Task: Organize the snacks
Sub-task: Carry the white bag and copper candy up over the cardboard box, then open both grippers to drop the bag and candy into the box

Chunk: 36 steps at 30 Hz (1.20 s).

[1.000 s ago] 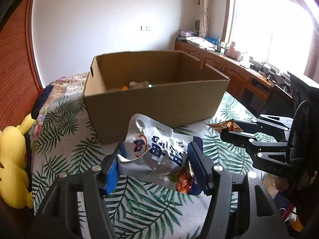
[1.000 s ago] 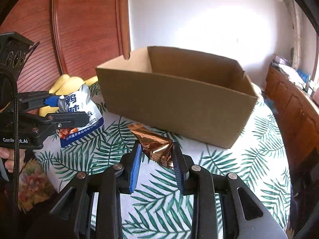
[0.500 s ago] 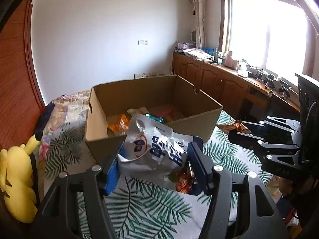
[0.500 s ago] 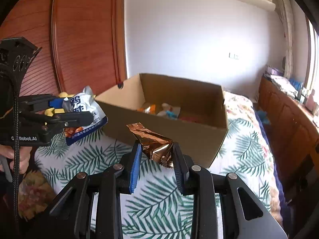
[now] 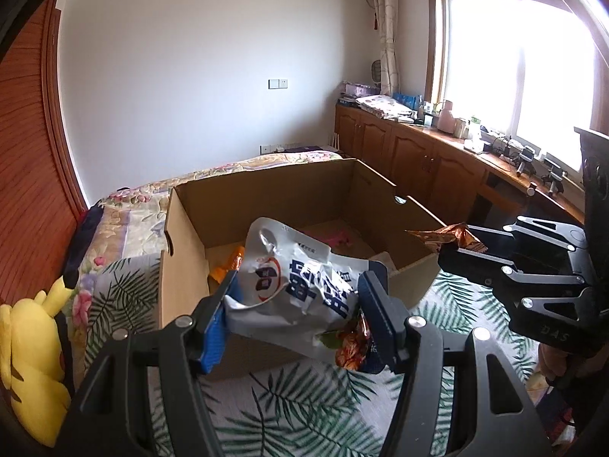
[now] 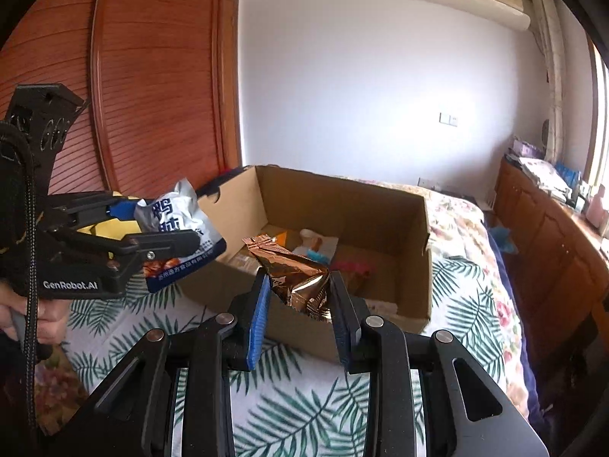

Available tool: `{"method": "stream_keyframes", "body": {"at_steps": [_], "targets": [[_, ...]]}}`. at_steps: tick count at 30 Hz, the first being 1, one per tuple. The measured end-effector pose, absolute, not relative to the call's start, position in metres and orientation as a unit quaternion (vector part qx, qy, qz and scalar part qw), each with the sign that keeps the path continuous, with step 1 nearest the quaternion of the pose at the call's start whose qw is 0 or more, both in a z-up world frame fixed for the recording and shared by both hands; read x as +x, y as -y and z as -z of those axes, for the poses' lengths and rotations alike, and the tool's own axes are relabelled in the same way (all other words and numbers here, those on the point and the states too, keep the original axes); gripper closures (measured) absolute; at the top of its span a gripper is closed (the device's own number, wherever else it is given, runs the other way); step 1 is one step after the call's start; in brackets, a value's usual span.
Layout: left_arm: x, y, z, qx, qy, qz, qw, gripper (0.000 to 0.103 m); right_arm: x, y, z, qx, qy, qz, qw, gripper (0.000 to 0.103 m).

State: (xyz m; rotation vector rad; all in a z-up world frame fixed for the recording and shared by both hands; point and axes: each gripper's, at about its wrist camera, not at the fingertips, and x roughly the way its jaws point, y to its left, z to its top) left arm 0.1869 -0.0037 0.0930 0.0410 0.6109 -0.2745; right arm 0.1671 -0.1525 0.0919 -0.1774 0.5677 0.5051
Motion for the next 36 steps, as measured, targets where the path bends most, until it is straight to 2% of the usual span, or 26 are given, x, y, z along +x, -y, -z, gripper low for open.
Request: {"method": "stream_keyframes", "body": {"at_steps": [22, 36], "targets": [[0.275, -0.014, -0.058, 0.013, -0.353, 0.139, 0.925, 0.041, 0.258, 0.116, -0.058, -0.094, -0.327, -0.252, 0.906, 0.074], [0.303, 0.000, -0.048, 0.066, -0.398, 0.135, 0.905, 0.040, 0.293, 0.104, -0.039, -0.095, -0.376, -0.248, 0.888, 0.074]]}}
